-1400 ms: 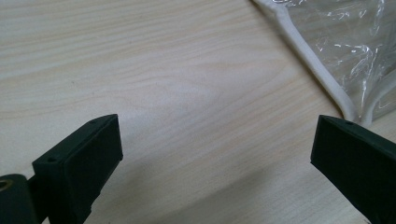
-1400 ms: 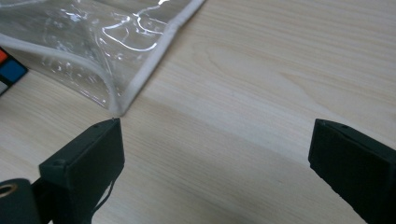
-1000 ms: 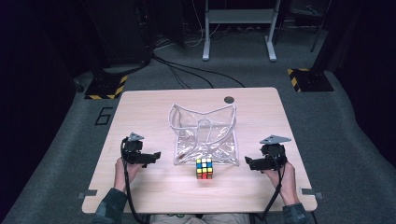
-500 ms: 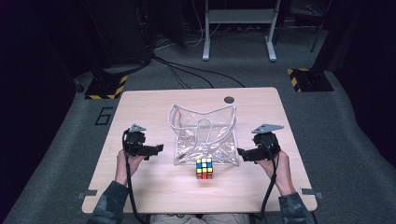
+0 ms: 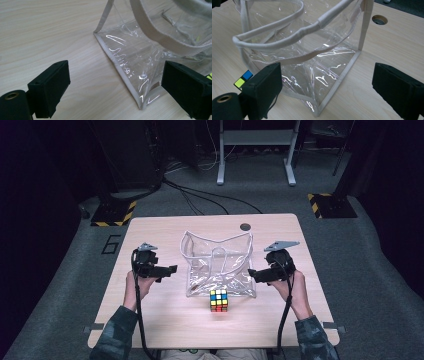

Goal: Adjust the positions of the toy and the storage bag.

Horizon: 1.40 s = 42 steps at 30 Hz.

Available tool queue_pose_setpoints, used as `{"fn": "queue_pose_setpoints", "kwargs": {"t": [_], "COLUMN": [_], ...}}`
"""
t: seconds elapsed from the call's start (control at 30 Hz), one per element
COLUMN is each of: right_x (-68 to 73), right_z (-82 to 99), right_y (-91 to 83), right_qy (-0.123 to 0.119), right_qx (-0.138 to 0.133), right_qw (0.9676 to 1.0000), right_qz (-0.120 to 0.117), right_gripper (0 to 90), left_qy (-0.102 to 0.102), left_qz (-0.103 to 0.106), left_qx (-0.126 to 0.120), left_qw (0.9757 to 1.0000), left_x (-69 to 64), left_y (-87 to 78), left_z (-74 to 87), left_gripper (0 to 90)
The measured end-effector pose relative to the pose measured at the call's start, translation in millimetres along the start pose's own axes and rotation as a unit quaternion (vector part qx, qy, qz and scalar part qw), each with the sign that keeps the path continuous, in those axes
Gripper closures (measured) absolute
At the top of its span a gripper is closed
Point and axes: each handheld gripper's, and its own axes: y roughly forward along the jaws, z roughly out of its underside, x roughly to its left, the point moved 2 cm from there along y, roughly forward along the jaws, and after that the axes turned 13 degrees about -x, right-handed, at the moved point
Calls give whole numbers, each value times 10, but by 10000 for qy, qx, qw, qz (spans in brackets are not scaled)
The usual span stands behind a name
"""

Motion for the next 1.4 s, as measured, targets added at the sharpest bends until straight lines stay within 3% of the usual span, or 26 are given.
{"fn": "queue_pose_setpoints", "kwargs": {"t": [0.2, 0.57, 0.73, 1.07, 1.4], "right_x": [15, 77, 102, 130, 168], "right_z": [-98, -258, -303, -338, -328], "right_y": [34, 70, 95, 174, 336], "right_qy": [130, 82, 131, 251, 261], "right_qx": [-12, -54, -38, 2, 102], "right_qw": [9999, 9999, 9999, 9996, 9996], "right_qz": [-19, -75, -55, -90, -52], "right_gripper": [93, 101, 98, 109, 126], "left_qy": [32, 61, -17, -9, -92], "left_qz": [6, -25, 85, 216, 278], "left_qx": [-59, -280, -364, -394, -237], "left_qw": [10000, 9996, 9993, 9990, 9993], "left_x": [-31, -78, -105, -220, -254], "left_y": [-8, -40, -24, 114, 310], "left_z": [-97, -326, -428, -557, -526], "left_gripper": [76, 76, 74, 73, 73]}}
